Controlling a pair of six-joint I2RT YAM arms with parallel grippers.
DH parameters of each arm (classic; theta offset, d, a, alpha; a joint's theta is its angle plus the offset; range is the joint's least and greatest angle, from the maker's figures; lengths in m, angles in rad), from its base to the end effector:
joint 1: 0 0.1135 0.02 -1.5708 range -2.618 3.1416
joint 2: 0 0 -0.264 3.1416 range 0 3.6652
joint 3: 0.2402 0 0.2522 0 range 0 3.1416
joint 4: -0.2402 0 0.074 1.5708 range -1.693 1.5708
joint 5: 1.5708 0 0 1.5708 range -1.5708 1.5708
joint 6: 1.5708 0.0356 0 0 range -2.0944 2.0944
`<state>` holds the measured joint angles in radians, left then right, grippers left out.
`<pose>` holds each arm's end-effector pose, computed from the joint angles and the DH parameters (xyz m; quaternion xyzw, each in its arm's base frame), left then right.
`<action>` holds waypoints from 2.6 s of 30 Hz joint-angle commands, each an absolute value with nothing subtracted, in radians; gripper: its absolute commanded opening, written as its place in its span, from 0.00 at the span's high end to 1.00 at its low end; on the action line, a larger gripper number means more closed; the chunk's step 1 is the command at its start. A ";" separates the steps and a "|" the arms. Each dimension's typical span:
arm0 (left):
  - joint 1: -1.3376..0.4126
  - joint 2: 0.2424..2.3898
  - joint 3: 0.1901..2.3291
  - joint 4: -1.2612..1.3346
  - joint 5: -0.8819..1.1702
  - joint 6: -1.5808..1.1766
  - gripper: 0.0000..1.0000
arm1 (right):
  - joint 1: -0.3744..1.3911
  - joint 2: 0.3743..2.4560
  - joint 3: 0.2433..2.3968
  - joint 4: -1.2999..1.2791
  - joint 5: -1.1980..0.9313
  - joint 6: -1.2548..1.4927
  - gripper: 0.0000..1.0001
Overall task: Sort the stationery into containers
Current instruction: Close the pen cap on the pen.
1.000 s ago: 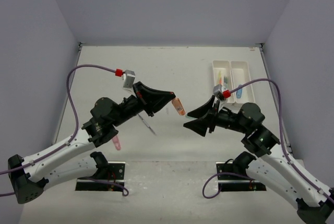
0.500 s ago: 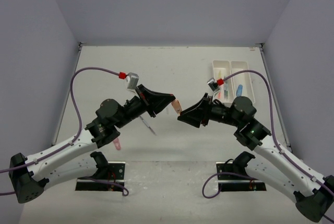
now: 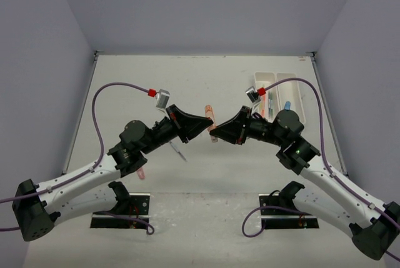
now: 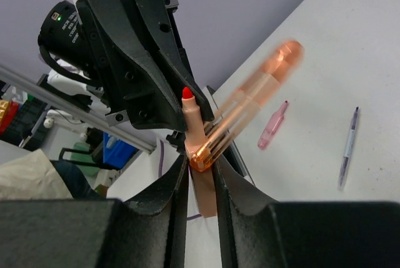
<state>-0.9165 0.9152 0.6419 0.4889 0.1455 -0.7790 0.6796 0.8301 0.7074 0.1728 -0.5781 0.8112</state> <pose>0.1285 -0.1760 0.3378 0.0995 0.6199 -0.6128 0.4800 0.1402 0.1383 0.3431 -0.1627 0.6727 0.6154 0.3771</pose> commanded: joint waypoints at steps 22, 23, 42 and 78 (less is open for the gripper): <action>-0.914 0.917 0.725 0.437 0.118 -0.721 0.98 | 0.676 0.826 0.719 0.216 -0.604 0.759 1.00; -0.914 0.915 0.738 0.419 0.109 -0.709 0.89 | 0.676 0.823 0.718 0.216 -0.613 0.749 1.00; -0.910 0.836 0.785 0.367 0.231 -0.555 0.04 | 0.676 0.744 0.785 0.083 -0.862 0.523 1.00; -0.910 0.953 0.747 0.535 0.371 -0.617 1.00 | 0.678 0.696 0.865 0.115 -0.816 0.612 1.00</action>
<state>-0.9195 0.9214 0.7544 0.5435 0.3838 -0.6466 0.6697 0.7120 0.7929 0.0052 -0.7937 0.5729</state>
